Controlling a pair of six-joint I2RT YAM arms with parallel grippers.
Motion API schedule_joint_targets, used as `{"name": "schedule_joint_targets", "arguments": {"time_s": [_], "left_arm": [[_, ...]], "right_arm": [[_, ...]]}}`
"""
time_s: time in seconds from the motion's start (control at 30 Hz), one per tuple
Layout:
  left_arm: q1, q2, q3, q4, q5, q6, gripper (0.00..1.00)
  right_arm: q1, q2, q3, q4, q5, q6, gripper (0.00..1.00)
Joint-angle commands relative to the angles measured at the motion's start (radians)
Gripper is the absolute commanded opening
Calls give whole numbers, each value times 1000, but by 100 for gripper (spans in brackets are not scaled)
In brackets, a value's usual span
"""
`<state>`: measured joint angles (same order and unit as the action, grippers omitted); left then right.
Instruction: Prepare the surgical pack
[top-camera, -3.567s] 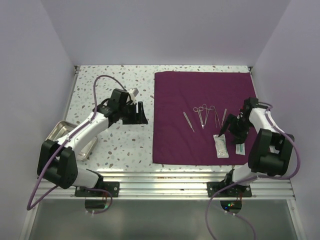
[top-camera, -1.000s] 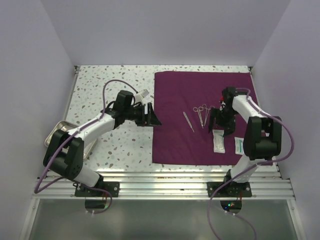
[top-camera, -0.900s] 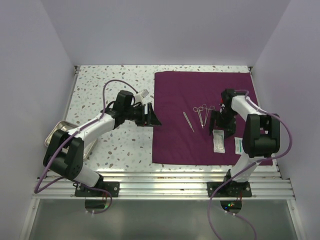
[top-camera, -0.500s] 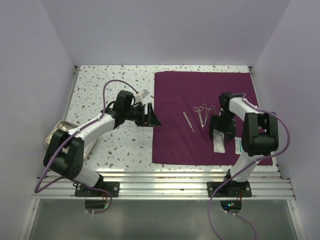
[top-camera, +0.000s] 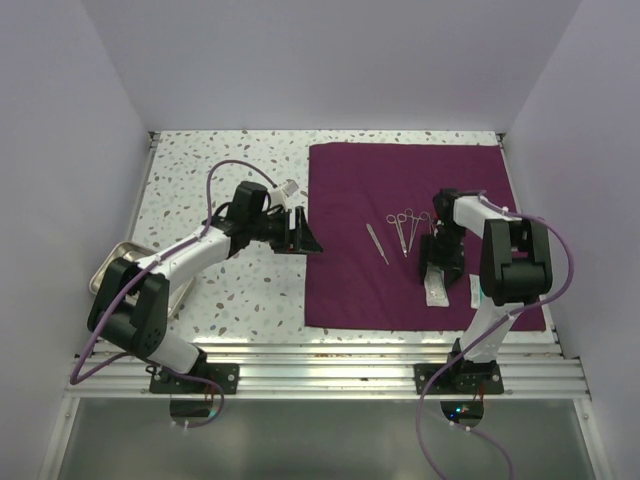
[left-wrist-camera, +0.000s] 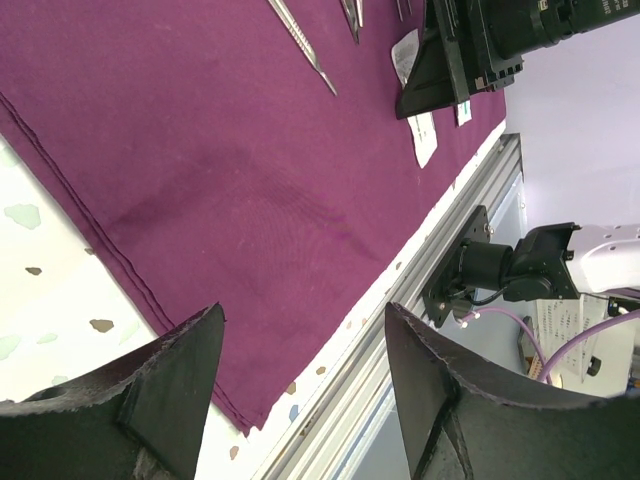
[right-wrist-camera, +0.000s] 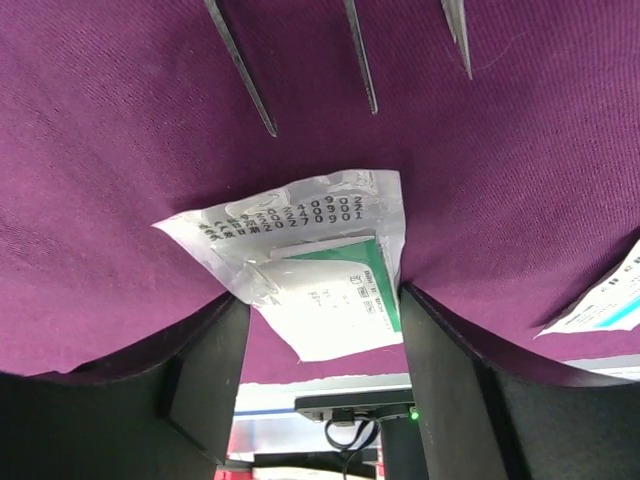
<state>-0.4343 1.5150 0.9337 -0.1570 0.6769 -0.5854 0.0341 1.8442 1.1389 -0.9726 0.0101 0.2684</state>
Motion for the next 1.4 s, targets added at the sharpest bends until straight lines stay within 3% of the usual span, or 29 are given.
{"name": "schedule_joint_targets", "arguments": {"time_s": [0.0, 0.13, 0.3, 0.67, 1.0, 1.27, 1.37], "left_arm": [[-3, 1, -10, 5, 18, 7, 68], [-3, 1, -13, 2, 18, 7, 68], [-4, 4, -1, 1, 21, 4, 68], [-3, 25, 33, 5, 33, -30, 69], [-4, 50, 66, 86, 90, -183, 69], [-15, 97, 129, 132, 125, -326, 68], [-37, 114, 146, 128, 135, -347, 66]], "right_arm": [[0, 16, 1, 8, 56, -15, 63], [0, 13, 7, 3, 68, -29, 59], [0, -25, 24, -8, 24, -17, 46], [41, -129, 114, -106, -9, -31, 43], [242, -203, 186, -147, -96, -15, 43], [536, -241, 271, -143, -119, 9, 43], [590, -252, 292, -132, -124, 29, 43]]}}
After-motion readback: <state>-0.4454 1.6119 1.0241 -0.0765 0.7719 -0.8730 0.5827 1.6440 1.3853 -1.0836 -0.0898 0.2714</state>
